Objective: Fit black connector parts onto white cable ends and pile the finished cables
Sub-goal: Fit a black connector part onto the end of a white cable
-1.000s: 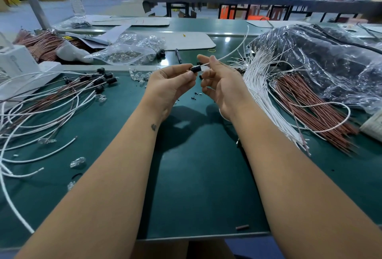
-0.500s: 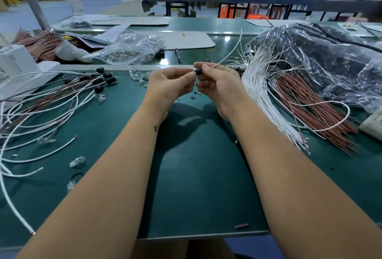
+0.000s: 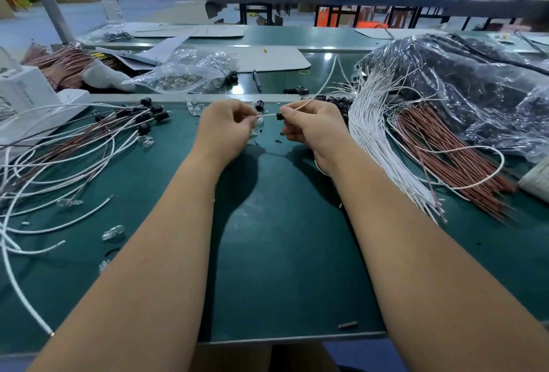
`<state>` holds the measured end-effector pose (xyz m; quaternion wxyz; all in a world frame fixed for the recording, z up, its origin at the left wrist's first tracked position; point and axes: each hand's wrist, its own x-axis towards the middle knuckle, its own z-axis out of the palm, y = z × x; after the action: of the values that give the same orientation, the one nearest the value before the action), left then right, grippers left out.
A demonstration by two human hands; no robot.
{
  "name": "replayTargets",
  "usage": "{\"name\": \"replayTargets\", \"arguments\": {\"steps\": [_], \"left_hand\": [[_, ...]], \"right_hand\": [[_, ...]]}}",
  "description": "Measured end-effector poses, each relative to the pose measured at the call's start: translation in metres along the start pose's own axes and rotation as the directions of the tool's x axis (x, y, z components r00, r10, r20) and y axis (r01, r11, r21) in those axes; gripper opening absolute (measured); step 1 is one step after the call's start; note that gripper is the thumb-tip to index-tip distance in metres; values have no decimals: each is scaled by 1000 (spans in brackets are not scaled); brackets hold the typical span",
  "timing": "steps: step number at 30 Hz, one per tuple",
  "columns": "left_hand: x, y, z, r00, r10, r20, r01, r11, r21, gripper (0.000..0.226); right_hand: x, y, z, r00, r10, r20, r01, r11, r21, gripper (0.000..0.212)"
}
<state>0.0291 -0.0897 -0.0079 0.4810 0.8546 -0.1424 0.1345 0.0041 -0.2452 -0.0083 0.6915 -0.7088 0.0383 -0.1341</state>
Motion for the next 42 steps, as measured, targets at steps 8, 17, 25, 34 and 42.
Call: {"name": "replayTargets", "arguments": {"steps": [8,17,25,34,42], "left_hand": [[2,-11,-18,903,-93,-420,263,893,367,31],[-8,16,14,902,431,2,-392,818,421,25],[-1,5,0,957,287,-39,-227,828,513,20],[2,-10,-17,987,-14,-159,119,731,671,23],[1,-1,-7,989,128,-70,-53,763,644,34]], "right_hand": [[1,-4,-8,985,23,-170,21,967,255,13],[-5,-4,6,993,-113,-31,115,991,75,19],[1,2,3,998,-3,-62,8,997,82,19],[6,-3,-17,940,217,-264,-43,840,540,13],[9,1,-17,978,85,-192,-29,961,277,17]]}}
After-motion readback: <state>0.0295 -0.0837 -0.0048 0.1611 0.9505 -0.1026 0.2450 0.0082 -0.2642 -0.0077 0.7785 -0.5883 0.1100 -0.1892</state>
